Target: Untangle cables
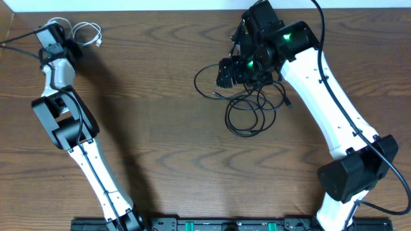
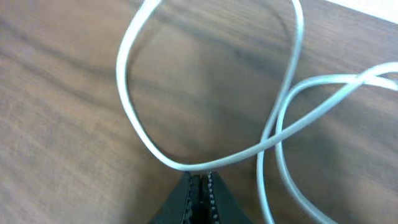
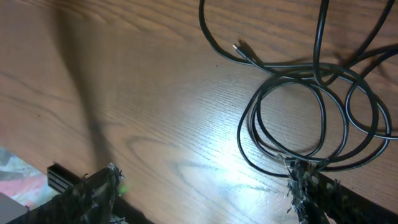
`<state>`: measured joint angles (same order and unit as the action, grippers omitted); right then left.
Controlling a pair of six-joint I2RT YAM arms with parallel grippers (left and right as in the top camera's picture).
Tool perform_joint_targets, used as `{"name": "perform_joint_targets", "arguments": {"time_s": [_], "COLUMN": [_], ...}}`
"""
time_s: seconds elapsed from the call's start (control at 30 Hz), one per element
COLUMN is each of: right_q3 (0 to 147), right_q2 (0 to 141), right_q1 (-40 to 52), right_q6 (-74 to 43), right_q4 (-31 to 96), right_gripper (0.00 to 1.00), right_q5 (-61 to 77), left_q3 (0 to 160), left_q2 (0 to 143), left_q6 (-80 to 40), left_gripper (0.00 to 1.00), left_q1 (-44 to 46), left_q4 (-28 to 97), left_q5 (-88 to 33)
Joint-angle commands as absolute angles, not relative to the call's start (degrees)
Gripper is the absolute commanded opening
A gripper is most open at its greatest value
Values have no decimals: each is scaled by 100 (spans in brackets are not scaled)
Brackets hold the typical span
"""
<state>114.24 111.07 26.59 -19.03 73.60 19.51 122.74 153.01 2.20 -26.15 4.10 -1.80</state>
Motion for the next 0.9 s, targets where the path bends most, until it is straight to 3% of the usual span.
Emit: {"name": "perform_joint_targets", "arguments": {"time_s": [0.0, 0.27, 0.53, 0.67, 0.7, 0.73, 0.87], "right_q3": [11397, 11397, 11397, 11397, 11397, 11399, 11399], "right_q2": [11102, 11102, 11102, 11102, 11102, 11098, 11091], "right_q1": [2709, 2711, 2711, 2703, 2687, 2617, 2303], "right_q6": [-1925, -1927, -1927, -1922, -1925, -1925, -1925], "right_q4": [7354, 7303, 7314, 7244, 7216, 7164, 7157], "right_gripper": [86, 86, 86, 93, 97, 99, 99], "right_q5": [1942, 1942, 1966, 1944, 1946, 1964, 1964], "left_q3": [12193, 12401, 12401, 12401, 12401, 12401, 12401], "left_q2": [15843, 15148, 14403, 13926, 13786, 13458, 12757], "left_q6": [633, 725, 569, 567, 534, 504, 473], "left_gripper": [8, 9, 12, 17, 27, 46, 61], "left_q1": [-2689, -2775, -2773, -2768, -2766, -2740, -2657], "left_q4": [259, 154, 893, 1415, 1564, 1892, 2652], "left_q5": [-228, -196, -215, -217, -217, -274, -1037]}}
